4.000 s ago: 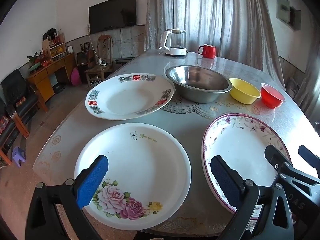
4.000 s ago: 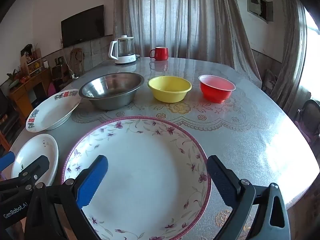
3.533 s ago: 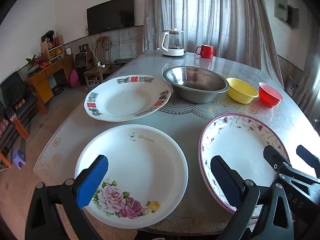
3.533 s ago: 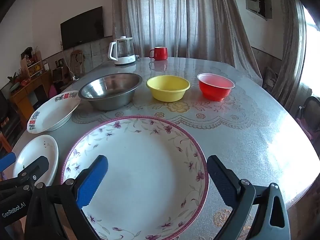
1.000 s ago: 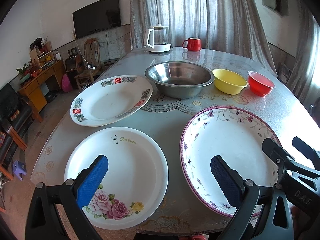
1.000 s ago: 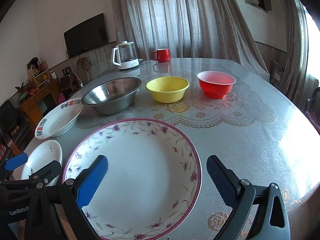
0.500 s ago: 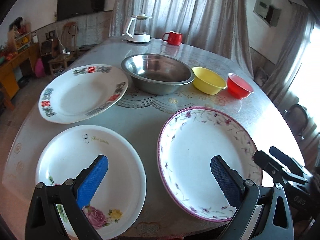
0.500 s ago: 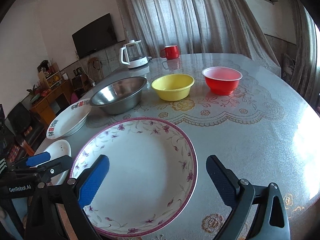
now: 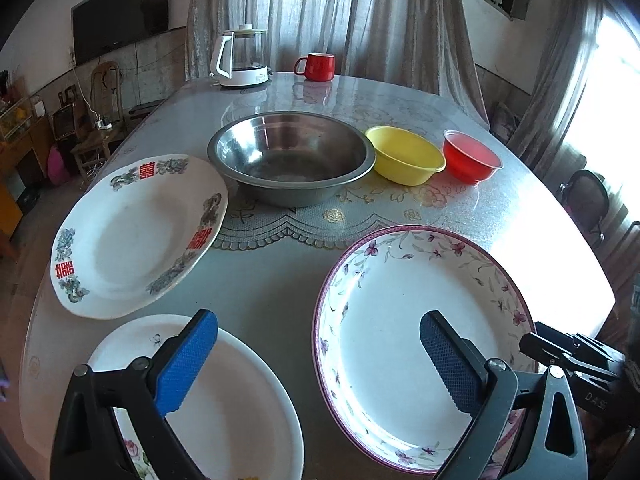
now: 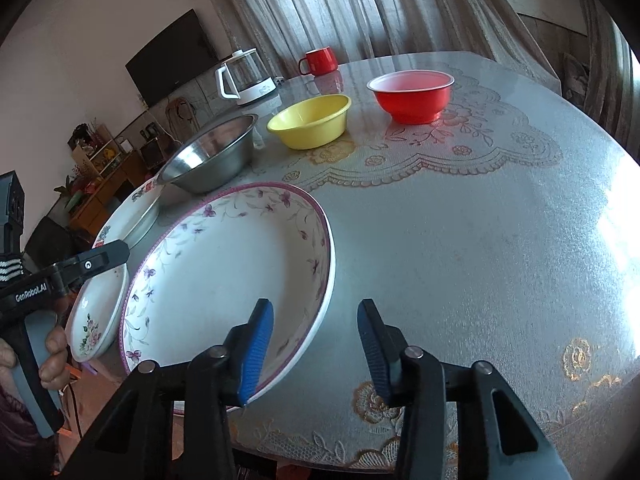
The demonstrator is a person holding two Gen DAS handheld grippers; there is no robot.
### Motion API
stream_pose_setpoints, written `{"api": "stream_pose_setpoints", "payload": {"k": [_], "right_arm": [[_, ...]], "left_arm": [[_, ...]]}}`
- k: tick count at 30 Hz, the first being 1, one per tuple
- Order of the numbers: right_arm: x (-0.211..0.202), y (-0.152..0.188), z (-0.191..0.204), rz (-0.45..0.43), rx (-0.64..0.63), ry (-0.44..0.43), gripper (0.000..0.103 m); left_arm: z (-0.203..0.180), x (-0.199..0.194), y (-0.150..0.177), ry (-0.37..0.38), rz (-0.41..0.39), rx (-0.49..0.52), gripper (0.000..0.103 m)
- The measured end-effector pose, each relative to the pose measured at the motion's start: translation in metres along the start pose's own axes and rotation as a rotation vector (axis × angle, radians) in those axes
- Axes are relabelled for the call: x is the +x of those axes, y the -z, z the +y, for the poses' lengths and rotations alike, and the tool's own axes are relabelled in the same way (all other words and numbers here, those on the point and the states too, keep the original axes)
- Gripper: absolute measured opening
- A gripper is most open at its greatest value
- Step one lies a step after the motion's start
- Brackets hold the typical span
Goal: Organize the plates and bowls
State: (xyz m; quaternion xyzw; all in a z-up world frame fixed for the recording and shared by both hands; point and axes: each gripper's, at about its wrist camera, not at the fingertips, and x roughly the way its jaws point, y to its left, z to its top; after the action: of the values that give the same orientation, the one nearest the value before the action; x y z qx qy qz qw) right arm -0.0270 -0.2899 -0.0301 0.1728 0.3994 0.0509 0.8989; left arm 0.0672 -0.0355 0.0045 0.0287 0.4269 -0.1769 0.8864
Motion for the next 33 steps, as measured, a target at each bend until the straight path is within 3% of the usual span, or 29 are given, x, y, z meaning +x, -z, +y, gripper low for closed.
{"api": "stream_pose_setpoints", "payload": {"k": [2,10,14,21,25,28,33], "right_arm": [[0.002,0.001,0.0,0.014,-0.005,-0.008,0.039],[0.008,0.007,0.0,0.056,0.013,-0.08,0.039],[0.009,0.007,0.004,0.06,-0.013,-0.081,0.039],[0.01,0.008,0.008,0.058,-0.047,-0.081,0.039],[0.012,0.007,0.011,0.056,-0.051,-0.078,0.037],[0.011,0.008,0.01,0.049,-0.066,-0.054,0.028],[0.012,0.006,0.01,0.056,-0.065,-0.047,0.027]], "left_arm": [[0.001,0.007,-0.004,-0.006,0.023,0.017,0.087],[-0.007,0.029,-0.008,0.015,0.084,0.073,0.084],[-0.007,0.045,-0.01,0.04,0.141,0.068,0.059],[-0.016,0.058,-0.008,0.053,0.191,0.099,0.035],[-0.02,0.056,-0.009,0.025,0.182,0.096,0.034],[-0.018,0.055,-0.01,0.026,0.178,0.082,0.033],[-0.017,0.052,-0.012,0.025,0.161,0.058,0.033]]}}
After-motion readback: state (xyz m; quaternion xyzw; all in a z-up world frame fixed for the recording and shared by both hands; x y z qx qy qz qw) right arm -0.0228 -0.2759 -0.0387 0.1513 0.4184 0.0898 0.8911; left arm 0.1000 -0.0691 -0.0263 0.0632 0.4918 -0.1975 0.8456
